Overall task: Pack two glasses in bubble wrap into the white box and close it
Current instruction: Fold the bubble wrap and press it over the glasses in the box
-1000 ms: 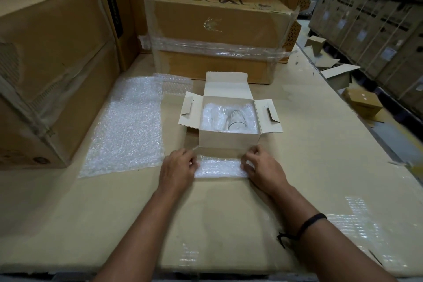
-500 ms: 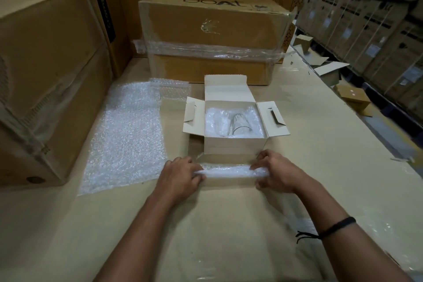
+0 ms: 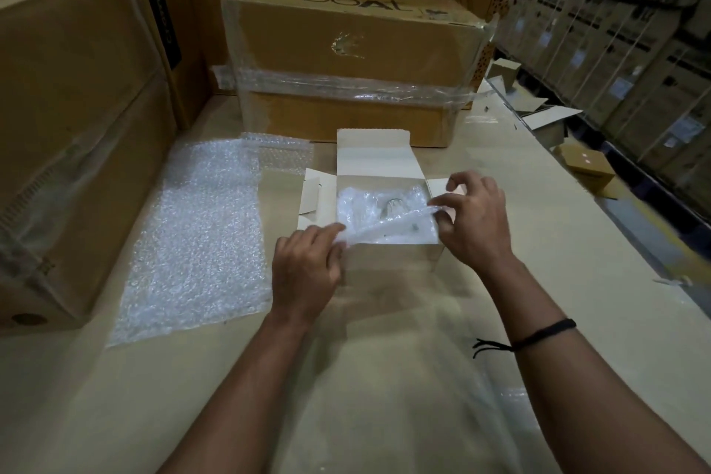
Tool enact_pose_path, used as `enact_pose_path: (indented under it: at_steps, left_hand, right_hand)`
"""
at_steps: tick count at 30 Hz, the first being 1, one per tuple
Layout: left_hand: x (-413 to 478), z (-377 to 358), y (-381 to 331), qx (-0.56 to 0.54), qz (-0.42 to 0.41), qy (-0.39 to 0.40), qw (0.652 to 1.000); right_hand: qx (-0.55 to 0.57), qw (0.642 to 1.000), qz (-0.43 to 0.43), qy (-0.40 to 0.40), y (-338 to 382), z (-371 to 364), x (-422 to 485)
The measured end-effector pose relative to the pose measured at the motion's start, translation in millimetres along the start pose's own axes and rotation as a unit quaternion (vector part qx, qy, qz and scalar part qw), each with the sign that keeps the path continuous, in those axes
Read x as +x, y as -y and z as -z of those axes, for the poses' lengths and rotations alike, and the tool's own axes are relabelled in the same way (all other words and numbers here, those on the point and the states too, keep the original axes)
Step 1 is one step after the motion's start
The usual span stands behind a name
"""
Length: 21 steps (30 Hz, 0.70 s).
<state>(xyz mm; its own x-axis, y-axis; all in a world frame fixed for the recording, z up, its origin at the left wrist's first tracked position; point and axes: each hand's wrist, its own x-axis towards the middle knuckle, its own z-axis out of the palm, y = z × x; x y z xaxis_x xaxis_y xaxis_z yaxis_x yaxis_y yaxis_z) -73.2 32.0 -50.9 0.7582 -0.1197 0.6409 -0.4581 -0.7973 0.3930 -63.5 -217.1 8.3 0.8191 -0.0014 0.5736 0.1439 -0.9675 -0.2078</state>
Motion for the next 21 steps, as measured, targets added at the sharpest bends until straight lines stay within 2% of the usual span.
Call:
enact_pose_path:
  at_steps: [4,7,13,17,21]
  left_hand:
    - [50.1,-8.3,5.7,0.021,0.084,-0.024,0.996]
    - [88.4,-17.0,15.3,0.053,0.095,0.006,0.994]
    - [146.8,-48.5,9.8,0.064,0.024,0.083,0.994]
    - [161.8,-75.9,-1.9,0.050,-0.016,0.154,0.987]
    - [166.1,-95.0,-0.6,0.074,-0.070,0.206,0.973]
  right_hand:
    - [0.015,0.997,0.025,0.076,3.0,-10.0,4.8]
    - [0.033,0.991,0.037,0.123,14.6,-16.9,-3.7]
    - [0.043,0.986,0.058,0.152,34.3,-25.2,-9.8]
    - [0.042,0.976,0.036,0.211,44.9,-34.5,-5.9]
    - [0.024,0.965,0.057,0.256,52.0,-48.5,-1.4]
